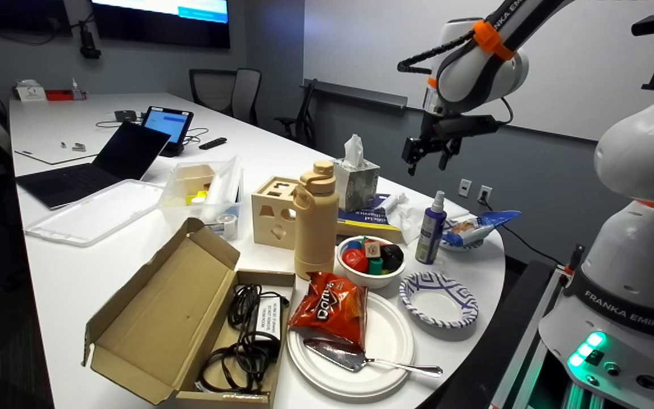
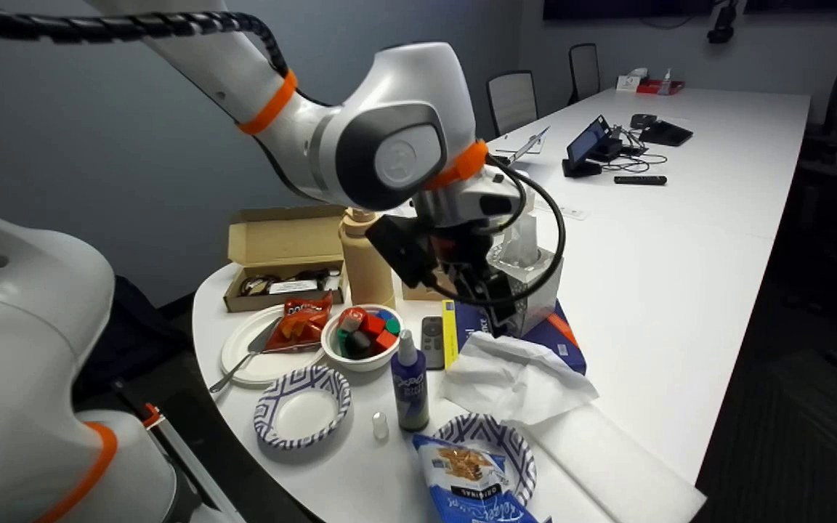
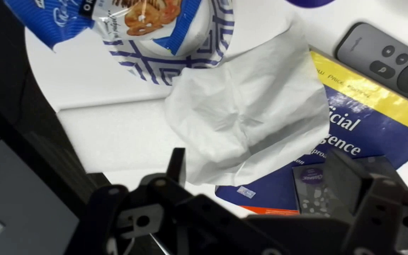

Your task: Remove the white cloth from the plate and put it on the blue book

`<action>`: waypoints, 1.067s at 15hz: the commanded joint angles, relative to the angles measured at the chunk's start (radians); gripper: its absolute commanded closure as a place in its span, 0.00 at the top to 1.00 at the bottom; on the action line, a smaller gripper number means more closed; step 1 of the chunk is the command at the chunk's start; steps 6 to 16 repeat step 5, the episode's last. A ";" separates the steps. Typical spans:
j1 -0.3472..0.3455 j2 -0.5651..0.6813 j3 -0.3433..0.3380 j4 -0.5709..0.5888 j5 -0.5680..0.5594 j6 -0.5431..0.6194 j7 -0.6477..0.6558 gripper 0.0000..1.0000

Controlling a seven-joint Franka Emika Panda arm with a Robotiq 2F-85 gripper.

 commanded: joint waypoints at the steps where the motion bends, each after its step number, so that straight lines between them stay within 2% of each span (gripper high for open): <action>1: 0.167 -0.149 -0.112 -0.033 -0.054 -0.130 0.001 1.00; 5: 0.263 -0.182 -0.168 -0.012 -0.066 -0.209 -0.016 1.00; 16: 0.263 -0.182 -0.168 -0.012 -0.066 -0.209 -0.016 1.00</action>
